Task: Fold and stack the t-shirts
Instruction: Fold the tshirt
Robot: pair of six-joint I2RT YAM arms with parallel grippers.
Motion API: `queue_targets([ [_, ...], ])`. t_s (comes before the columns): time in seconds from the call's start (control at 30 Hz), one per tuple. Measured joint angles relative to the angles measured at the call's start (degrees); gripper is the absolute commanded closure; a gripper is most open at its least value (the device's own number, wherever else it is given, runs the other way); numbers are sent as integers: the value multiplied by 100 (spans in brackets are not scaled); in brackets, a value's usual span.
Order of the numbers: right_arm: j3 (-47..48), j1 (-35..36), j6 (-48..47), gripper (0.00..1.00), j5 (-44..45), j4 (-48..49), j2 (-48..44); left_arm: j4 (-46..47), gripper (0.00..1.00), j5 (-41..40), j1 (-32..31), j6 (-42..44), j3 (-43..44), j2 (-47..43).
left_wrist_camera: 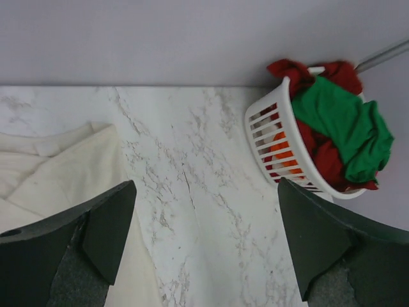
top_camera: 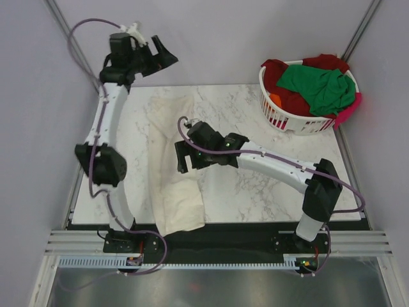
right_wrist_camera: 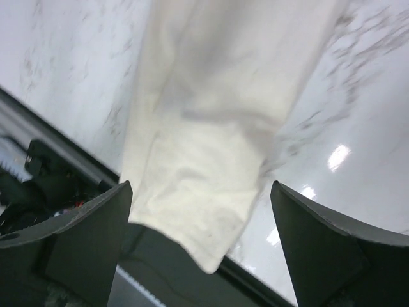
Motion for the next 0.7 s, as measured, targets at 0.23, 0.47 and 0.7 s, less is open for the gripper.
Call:
queue_targets([
  [0.23,2031,-1384,-946,2,-94,-258,1547,140,0,-538,723,9,-3080,-4155],
  [0.47,4465,-2236,-1231,2,-612,-151,3598,-264,0,-361,466,-39,-7020,-7073],
  [0.7,5348,-2516,-1257,7,-885,319,5073,-1255,0,-302,243,-37,-8638,-8380],
])
